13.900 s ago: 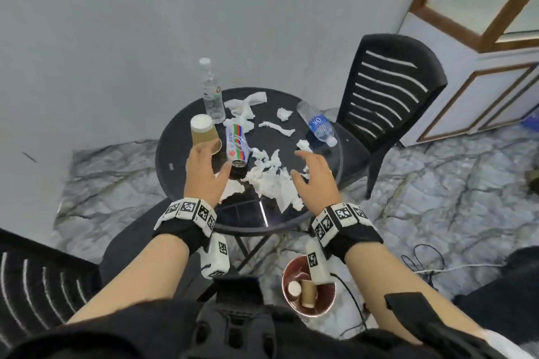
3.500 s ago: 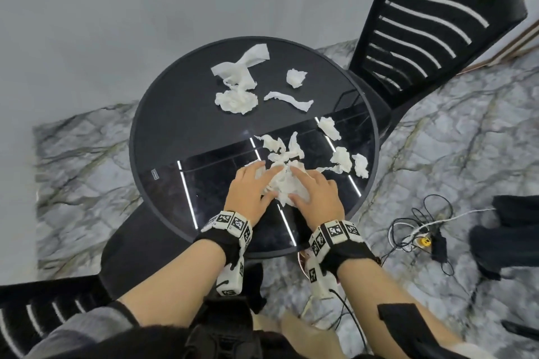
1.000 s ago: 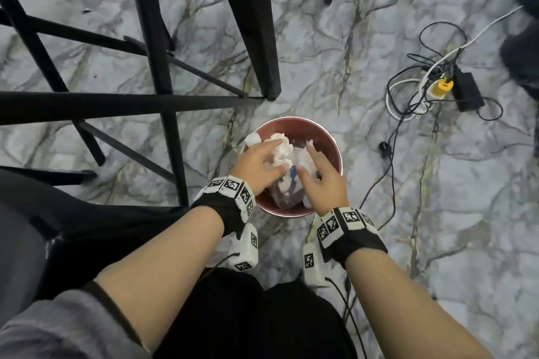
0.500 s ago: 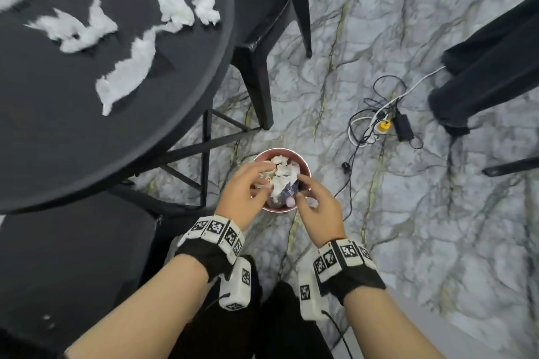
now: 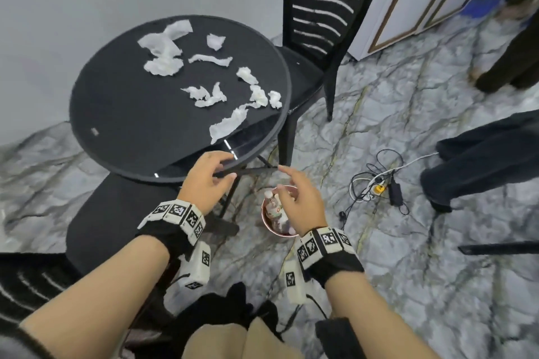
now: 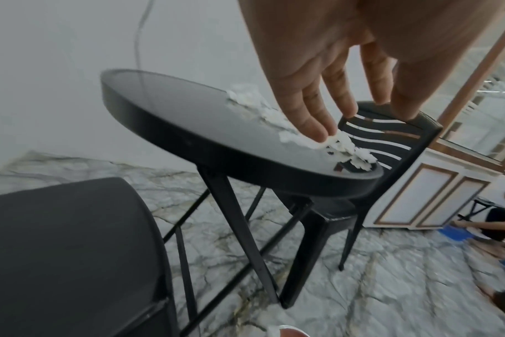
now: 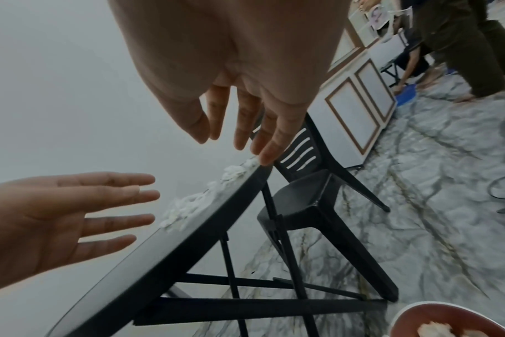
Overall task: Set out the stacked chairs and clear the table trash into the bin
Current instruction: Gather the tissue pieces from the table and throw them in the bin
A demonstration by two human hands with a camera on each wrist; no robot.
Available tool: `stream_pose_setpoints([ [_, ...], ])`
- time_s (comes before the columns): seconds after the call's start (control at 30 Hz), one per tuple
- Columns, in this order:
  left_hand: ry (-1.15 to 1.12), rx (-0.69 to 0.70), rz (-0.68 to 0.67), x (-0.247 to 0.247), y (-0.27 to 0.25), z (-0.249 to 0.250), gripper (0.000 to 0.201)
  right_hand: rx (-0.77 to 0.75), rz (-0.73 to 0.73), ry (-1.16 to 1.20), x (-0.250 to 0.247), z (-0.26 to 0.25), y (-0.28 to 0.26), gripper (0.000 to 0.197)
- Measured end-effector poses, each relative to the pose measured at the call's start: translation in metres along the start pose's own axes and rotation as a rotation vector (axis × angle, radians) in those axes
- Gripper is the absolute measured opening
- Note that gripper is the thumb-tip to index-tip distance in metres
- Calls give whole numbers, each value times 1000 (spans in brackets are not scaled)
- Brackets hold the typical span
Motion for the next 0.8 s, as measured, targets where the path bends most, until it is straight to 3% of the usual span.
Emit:
stream_pose_setpoints([
  [0.33,250,-37,120,-70,75,-54,44,-126,-151,-294,71,-57,89,69],
  [0.5,295,-113,94,-80,144,-85,67,-79,-173,-421,107,-54,147,86],
  [0.67,310,-114,101,-91,220,-100,87,-11,-152,-411,141,-59,195,79],
  [0.8,358,-113,119,-94,269,-111,86,-39,-107,-412,164,-75,230,73],
])
Point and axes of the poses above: each hand's wrist, its own y-axis towards the middle knuckle, its own x-axis out of the palm, z = x × y, the point moved 9 cm from there along y, towards the middle knuckle, and after that the axes turned 13 degrees about z, right-handed, at the moved point
